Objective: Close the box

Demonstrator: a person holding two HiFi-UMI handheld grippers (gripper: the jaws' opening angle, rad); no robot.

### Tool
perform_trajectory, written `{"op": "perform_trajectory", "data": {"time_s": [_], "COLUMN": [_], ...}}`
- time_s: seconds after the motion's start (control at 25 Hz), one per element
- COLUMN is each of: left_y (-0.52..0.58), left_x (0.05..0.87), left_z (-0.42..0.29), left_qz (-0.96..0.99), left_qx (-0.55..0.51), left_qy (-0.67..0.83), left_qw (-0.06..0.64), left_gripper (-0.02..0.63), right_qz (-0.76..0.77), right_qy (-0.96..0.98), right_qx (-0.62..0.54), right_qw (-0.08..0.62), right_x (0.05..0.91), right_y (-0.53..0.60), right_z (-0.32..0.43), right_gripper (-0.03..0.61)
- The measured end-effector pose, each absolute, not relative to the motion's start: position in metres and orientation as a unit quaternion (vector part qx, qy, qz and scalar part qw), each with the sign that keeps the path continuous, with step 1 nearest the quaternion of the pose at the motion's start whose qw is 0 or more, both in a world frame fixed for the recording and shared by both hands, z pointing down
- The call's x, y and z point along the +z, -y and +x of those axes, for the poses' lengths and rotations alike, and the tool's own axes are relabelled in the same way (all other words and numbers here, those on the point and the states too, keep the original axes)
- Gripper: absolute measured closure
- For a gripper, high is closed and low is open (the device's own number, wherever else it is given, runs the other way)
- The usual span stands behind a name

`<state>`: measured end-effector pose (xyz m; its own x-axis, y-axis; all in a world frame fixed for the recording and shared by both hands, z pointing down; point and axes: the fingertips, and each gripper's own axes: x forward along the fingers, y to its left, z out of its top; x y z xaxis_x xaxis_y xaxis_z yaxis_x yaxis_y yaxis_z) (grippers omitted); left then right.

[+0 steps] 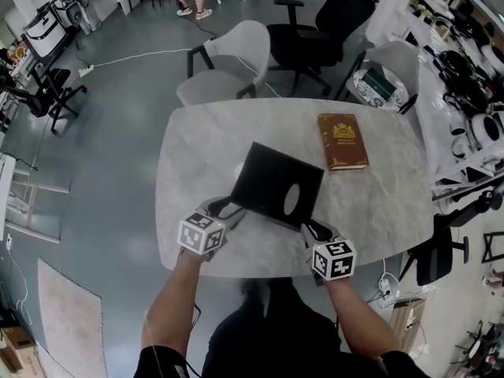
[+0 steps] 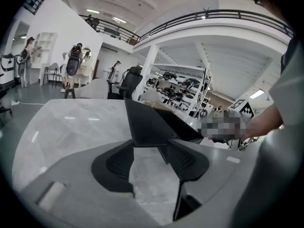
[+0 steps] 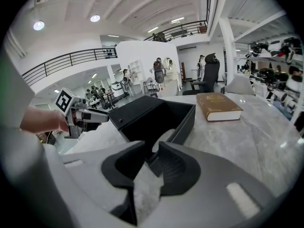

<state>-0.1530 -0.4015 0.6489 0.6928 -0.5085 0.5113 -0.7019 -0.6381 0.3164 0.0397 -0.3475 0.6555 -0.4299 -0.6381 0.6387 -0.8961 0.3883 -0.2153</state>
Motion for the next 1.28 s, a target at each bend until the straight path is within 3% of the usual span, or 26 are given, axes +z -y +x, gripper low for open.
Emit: {"op": "perform_trajectory", "data": {"time_s": [0.2, 0.36, 0.56, 1.28], "left_y": [0.411, 0.416, 0.415, 0.393], "left_x": [0.637, 0.626, 0.615, 0.559], "left_z": [-0.154, -0.158, -0.159, -0.11], "left_qz": [0.876, 0.862, 0.849, 0.862], "left_qx": [0.142, 0.091, 0.057, 0.081], "left_qy": [0.365, 0.392, 0.415, 0.436], "left_qw": [0.282, 0.309, 0.322, 0.246], "left_gripper": [0.399, 0.481, 0.518, 0.565], "right_qz": [0.482, 0.481, 0.477, 0.532], "right_qy": [0.797, 0.795, 0.798, 0.79], "right_qx": [0.28, 0.285, 0.284, 0.251], "right_qw": [0.233, 0.234, 0.235, 0.172], "right_x": [0.654, 0.652, 0.649, 0.578], "right_y": [0.347, 0.346, 0.339, 0.301], "right_z": [0.039, 0.038, 0.036, 0.086], "right_gripper": [0.485, 0.485, 0.485, 0.489]}}
